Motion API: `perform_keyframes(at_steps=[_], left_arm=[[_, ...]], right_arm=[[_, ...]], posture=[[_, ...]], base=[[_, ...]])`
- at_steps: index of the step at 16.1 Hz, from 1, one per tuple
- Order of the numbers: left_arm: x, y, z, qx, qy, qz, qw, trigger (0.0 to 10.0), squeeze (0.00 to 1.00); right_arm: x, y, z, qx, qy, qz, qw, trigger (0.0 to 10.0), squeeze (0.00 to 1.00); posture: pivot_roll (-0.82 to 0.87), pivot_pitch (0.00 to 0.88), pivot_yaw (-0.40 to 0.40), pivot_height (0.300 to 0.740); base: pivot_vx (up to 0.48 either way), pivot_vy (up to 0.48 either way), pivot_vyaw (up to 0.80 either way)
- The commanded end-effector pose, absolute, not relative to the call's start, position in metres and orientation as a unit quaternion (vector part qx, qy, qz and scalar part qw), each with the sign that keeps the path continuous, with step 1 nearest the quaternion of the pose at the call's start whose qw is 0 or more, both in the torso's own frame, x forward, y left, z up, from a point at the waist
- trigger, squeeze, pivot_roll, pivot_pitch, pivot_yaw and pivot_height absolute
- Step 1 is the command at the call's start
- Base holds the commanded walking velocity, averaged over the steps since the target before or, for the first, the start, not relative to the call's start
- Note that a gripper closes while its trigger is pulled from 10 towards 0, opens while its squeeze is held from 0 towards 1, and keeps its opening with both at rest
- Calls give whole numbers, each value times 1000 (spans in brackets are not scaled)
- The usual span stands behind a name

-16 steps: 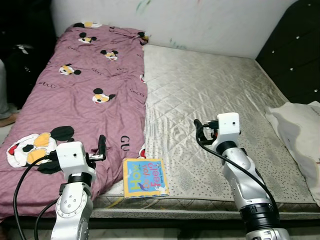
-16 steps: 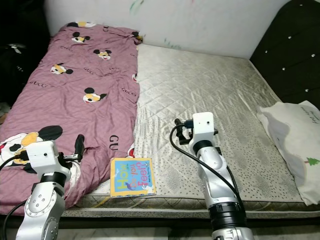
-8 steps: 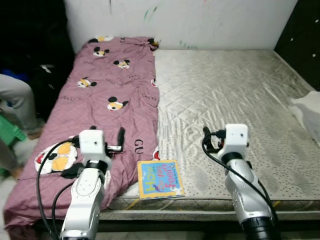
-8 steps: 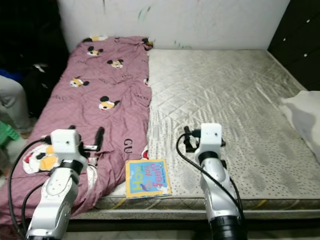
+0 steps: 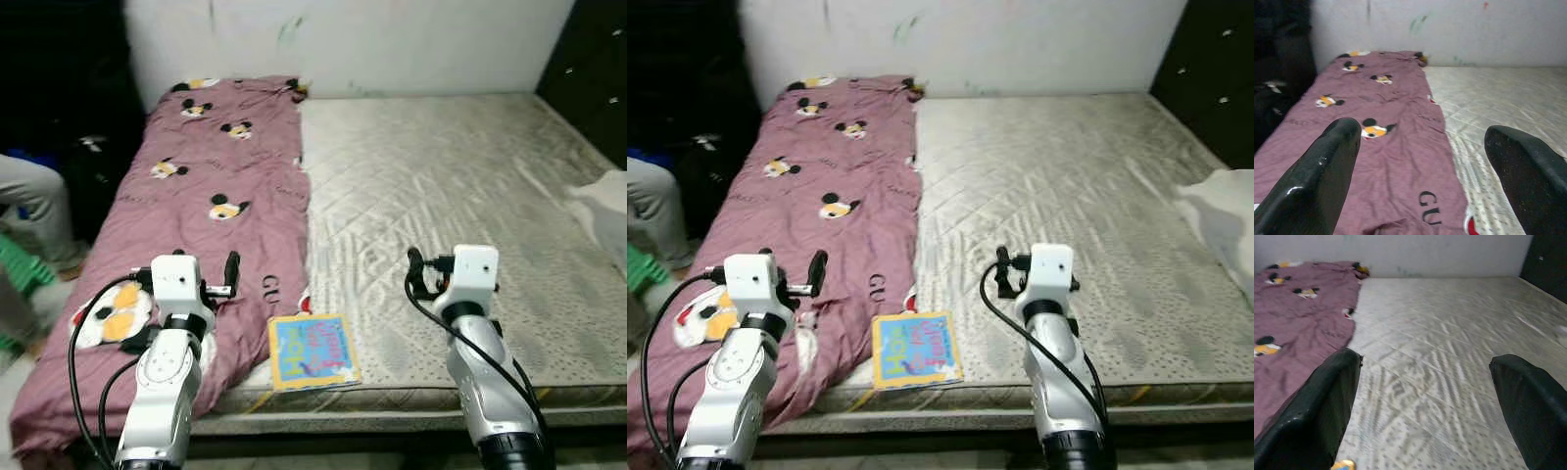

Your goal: Clean up the room

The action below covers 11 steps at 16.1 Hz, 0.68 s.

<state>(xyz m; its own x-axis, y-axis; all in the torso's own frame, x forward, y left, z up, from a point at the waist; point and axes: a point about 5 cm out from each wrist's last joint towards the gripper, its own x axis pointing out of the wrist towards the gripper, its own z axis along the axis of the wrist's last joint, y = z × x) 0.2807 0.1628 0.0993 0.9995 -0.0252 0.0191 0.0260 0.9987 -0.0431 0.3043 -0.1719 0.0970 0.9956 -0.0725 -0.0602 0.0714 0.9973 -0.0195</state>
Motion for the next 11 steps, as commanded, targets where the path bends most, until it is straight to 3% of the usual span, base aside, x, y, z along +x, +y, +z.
perform_keyframes(at_steps=[1, 6, 11], left_arm=[[276, 164, 99, -17, -8, -19, 1000, 10000, 0], [269, 169, 98, -24, -5, -2, 1000, 10000, 0], [264, 175, 96, -26, 4, 15, 1000, 10000, 0]], right_arm=[[303, -173, 94, -8, 38, -36, 999, 10000, 0], [306, -166, 97, -15, 42, -14, 999, 10000, 0], [304, -169, 97, -15, 40, -17, 999, 10000, 0]], posture=[[-37, 0, 8, 740], [-24, 29, -32, 740], [-27, 25, -23, 740]], base=[[0, 0, -800], [0, 0, -494], [0, 0, 0]])
